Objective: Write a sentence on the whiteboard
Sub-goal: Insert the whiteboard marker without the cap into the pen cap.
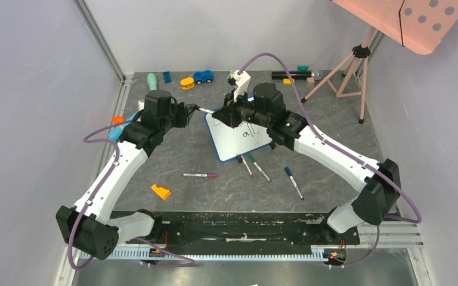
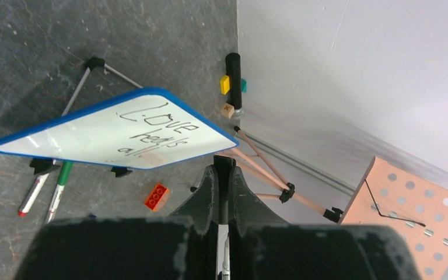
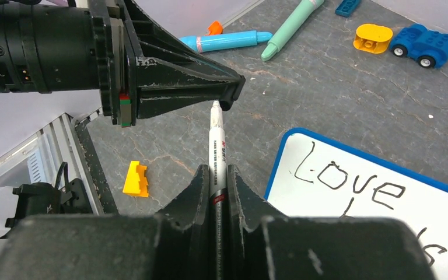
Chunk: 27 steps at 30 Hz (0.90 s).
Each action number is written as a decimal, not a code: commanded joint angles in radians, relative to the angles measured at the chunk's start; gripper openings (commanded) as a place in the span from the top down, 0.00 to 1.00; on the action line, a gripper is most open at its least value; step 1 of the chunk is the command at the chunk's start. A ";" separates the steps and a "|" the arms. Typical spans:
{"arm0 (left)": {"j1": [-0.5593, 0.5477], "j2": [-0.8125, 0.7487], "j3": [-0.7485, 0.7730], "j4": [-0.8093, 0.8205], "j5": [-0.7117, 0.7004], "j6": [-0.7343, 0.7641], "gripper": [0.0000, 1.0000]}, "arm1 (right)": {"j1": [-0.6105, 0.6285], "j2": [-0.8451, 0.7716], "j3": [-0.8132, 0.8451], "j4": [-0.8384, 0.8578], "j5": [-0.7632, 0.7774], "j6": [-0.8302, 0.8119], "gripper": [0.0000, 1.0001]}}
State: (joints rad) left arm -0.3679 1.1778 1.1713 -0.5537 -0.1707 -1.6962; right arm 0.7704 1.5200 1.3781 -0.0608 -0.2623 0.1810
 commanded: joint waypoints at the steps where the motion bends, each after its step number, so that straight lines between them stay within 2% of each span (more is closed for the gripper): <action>1: 0.002 -0.003 -0.010 0.044 0.044 -0.063 0.98 | 0.013 -0.045 -0.017 0.053 0.038 -0.020 1.00; 6: 0.003 -0.014 -0.031 0.056 0.053 -0.060 0.98 | 0.020 -0.058 -0.066 0.095 0.054 0.004 1.00; 27: 0.003 -0.006 -0.051 0.105 0.071 -0.106 0.98 | 0.022 -0.048 -0.069 0.073 0.093 -0.016 1.00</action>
State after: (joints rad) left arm -0.3679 1.1774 1.1217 -0.4904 -0.1184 -1.7477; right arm 0.7883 1.4948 1.3102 -0.0162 -0.1776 0.1814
